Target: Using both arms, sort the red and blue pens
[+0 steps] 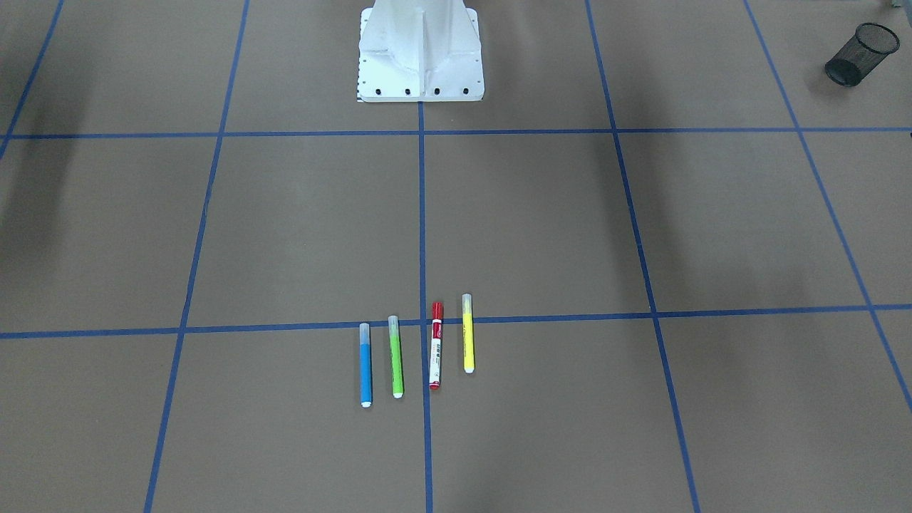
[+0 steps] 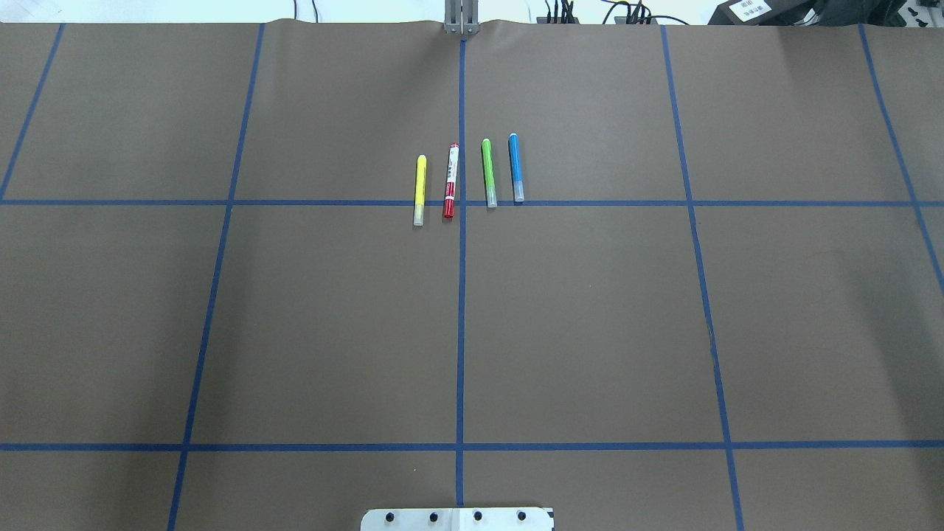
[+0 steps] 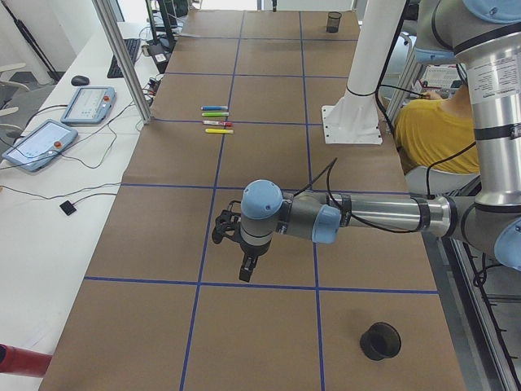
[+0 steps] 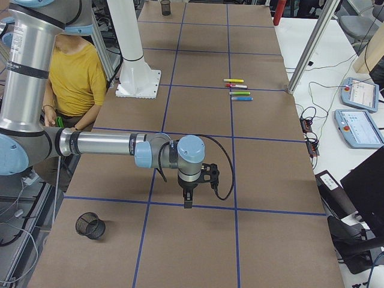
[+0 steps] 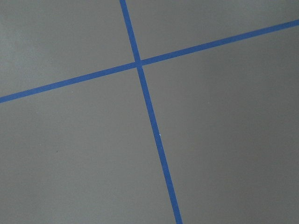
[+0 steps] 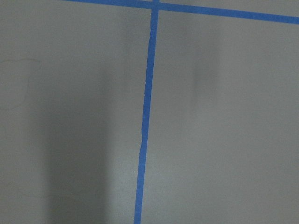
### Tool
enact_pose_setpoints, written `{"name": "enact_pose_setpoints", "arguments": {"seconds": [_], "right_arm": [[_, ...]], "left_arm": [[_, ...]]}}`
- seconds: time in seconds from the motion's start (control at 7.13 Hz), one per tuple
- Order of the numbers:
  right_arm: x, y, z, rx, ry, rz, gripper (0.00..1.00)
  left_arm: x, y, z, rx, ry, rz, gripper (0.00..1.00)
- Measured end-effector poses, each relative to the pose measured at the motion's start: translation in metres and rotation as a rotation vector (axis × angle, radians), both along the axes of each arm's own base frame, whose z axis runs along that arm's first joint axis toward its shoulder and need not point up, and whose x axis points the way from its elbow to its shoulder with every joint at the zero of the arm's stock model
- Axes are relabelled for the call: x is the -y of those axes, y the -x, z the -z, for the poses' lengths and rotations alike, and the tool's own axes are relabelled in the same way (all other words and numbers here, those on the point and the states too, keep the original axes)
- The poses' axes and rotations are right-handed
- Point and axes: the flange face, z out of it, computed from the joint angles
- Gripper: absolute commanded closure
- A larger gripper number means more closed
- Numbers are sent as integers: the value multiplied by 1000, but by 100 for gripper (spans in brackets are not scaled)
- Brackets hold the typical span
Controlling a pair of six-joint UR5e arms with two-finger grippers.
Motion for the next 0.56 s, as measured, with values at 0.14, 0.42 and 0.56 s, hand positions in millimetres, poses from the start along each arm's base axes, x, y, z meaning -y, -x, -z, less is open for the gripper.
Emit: {"name": "enact_pose_setpoints", "arguments": {"seconds": [0.14, 0.42, 0.56], "right_arm": [[1, 0, 2, 1, -4, 0, 0], [3, 1, 5, 4, -12, 1, 0], [7, 1, 9, 10, -21, 0, 0]], "left_arm": [[1, 0, 2, -1, -3, 0, 0], [8, -1, 10, -2, -21, 0, 0], [14, -2, 18, -3, -44, -3, 0]]}}
